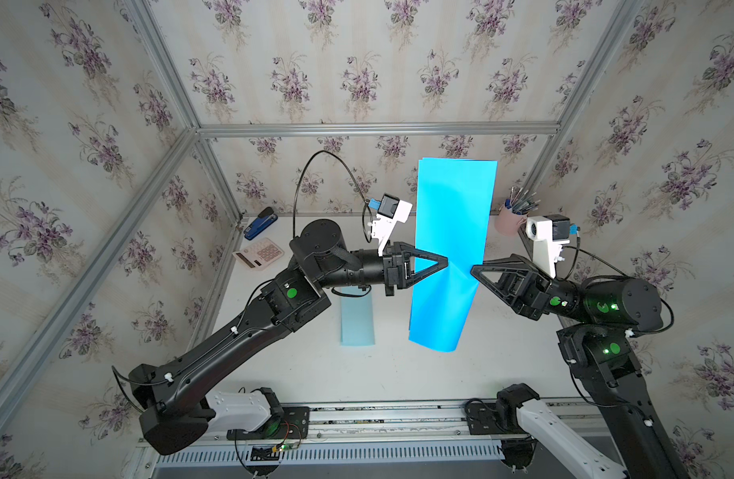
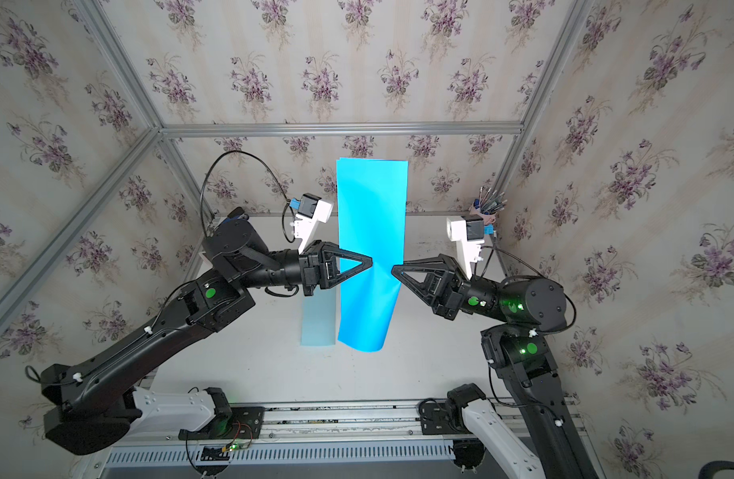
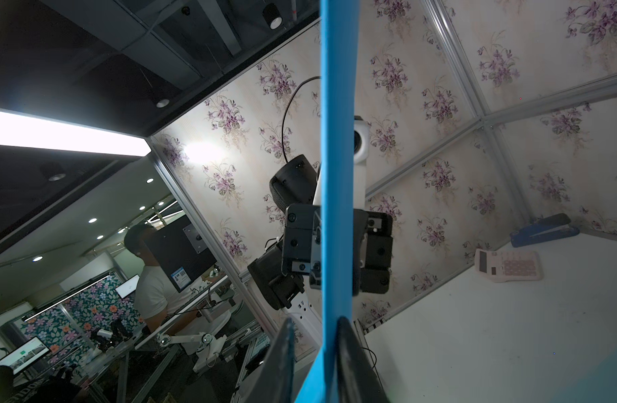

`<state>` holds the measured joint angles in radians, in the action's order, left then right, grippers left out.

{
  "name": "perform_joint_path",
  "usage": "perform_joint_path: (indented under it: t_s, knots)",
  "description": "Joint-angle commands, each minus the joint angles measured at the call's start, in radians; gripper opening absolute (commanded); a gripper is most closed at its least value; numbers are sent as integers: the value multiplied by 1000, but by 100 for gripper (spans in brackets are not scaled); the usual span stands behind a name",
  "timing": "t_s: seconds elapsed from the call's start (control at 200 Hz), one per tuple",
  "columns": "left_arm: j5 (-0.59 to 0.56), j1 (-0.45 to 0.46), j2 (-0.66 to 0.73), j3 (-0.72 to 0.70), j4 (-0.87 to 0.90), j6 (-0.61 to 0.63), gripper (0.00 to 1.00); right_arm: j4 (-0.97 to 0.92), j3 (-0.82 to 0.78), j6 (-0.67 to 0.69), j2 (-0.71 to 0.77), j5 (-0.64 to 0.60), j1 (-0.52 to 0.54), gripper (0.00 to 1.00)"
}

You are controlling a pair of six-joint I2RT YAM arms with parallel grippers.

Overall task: Fold the rectangular paper in half along the long edge
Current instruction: Fold the paper.

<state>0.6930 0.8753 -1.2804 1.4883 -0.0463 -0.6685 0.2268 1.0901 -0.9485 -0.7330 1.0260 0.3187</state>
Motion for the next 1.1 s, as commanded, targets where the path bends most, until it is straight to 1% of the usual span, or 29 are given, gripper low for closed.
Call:
perform_joint_path:
  t_s: [0.0,0.11,0.185,0.215,0.28,0.33,0.35,0.425,0.44,0.455,0.48,0.5,0.54,0.58,0.604,0.674,0.729,0.744,0.834,0.849,0.879,0.899,0.934,0.974,0.999,1.094]
  knots:
    - [-3,-1,4,14,-10,15,0,3,2,-5,4,25,0,27]
    - [-3,-1,6,21,-4,16,0,-5,-15,-3,7,26,0,31]
    - [-4,-1,11,23,1,15,0,-9,-28,1,12,27,0,29]
    - [-4,-1,12,24,3,17,0,-12,-30,3,13,28,0,26]
    - [-6,-1,15,23,8,20,0,-11,-34,-1,15,33,0,10]
    - [-6,-1,15,24,11,21,0,-9,-36,-5,21,34,0,2]
    - [-6,-1,14,24,11,22,0,-8,-36,-6,23,34,0,0]
    - [-6,-1,12,22,11,21,0,-13,-32,-6,30,41,0,0]
    - [-5,-1,11,24,11,22,0,-15,-31,-6,31,45,0,2]
    - [-4,-1,12,24,12,22,0,-14,-30,-8,32,49,0,7]
    - [-5,-1,12,24,13,22,0,-6,-33,-17,35,58,0,19]
    - [-4,-1,10,26,13,22,0,4,-36,-24,37,63,0,24]
    - [-1,-2,9,28,14,22,0,8,-39,-29,42,70,0,29]
    - [0,-1,8,30,14,20,0,0,-44,-25,46,73,0,30]
    - [2,-1,7,30,13,20,0,-1,-50,-26,48,76,0,27]
    - [3,-1,6,32,12,17,0,26,-76,-42,55,84,0,10]
    - [5,-1,7,32,11,17,0,48,-94,-59,63,85,0,1]
    - [5,-1,7,32,10,17,0,52,-97,-60,65,86,0,0]
    - [5,-1,7,33,11,15,0,63,-105,-67,76,87,1,0]
    - [5,-1,7,32,11,15,0,63,-105,-67,76,90,2,3]
    - [5,-1,8,32,11,15,0,64,-105,-69,76,93,1,17]
    - [4,-2,9,33,10,14,0,61,-104,-69,77,94,2,24]
    - [5,-1,7,32,12,14,0,53,-101,-64,78,96,2,28]
    - [6,-1,7,32,11,14,0,54,-102,-62,81,98,1,29]
    - [6,-1,7,32,11,14,0,56,-105,-63,84,98,1,26]
    - [4,-1,10,36,12,16,0,96,-127,-93,86,110,2,5]
